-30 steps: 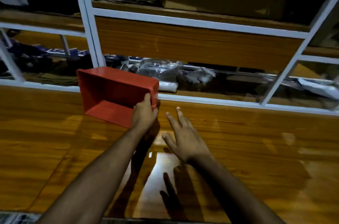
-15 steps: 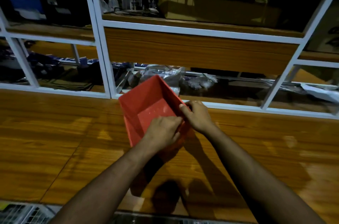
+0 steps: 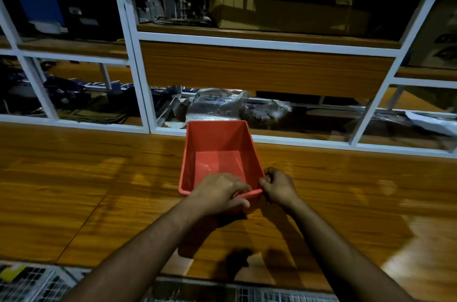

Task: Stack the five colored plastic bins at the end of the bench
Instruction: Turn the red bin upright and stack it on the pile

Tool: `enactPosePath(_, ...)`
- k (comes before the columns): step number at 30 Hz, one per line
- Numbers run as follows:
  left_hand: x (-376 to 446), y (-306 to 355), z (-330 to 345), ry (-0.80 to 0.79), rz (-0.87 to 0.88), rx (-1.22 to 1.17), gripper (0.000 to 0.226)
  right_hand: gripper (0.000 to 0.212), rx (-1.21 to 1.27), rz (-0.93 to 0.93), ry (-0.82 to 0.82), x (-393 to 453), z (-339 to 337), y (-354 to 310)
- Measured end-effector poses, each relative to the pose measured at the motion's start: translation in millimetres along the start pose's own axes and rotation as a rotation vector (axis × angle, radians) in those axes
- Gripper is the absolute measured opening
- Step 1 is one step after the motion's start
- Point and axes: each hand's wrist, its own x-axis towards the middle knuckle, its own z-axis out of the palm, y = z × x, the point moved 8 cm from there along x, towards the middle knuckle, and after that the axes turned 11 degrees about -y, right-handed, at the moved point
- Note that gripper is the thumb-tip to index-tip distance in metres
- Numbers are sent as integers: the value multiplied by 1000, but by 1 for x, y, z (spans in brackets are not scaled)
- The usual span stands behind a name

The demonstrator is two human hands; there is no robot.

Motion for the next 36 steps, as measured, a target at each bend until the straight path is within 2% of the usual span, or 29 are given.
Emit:
enactPosePath(2, 0, -8, -3, -26, -60, -95, 35, 14, -66, -4, -42, 4, -4, -2)
enactPosePath(5, 1, -16, -15, 38, -110, -37, 29, 20, -175, 2, -120, 9, -14, -2)
enactPosePath(9, 11, -22, -22, 73, -140, 39, 46, 26, -237, -17, -203, 9, -23, -4)
enactPosePath(13, 21, -29, -16, 24, -184, 108, 51, 27, -333, -78, -233, 8, -23, -8)
enactPosePath(16, 25, -29, -10, -12, -208, 196, 45, 26, -399, -139, -258, 6, -20, -12)
enactPosePath(22, 27, -39, -13, 20, -273, 250, 25, 22, -528, -214, -309, 4, -14, -16)
enactPosePath(25, 22, -50, -12, -5, -378, 263, 27, 30, -557, -190, -220, 5, -21, -17)
enactPosePath(29, 11, -72, -16, -23, -515, 295, 23, 46, -468, -104, -96, 6, -35, -12)
enactPosePath(36, -16, -110, -22, -10, -736, 278, 18, 61, -346, 7, 0, 1, -37, 4)
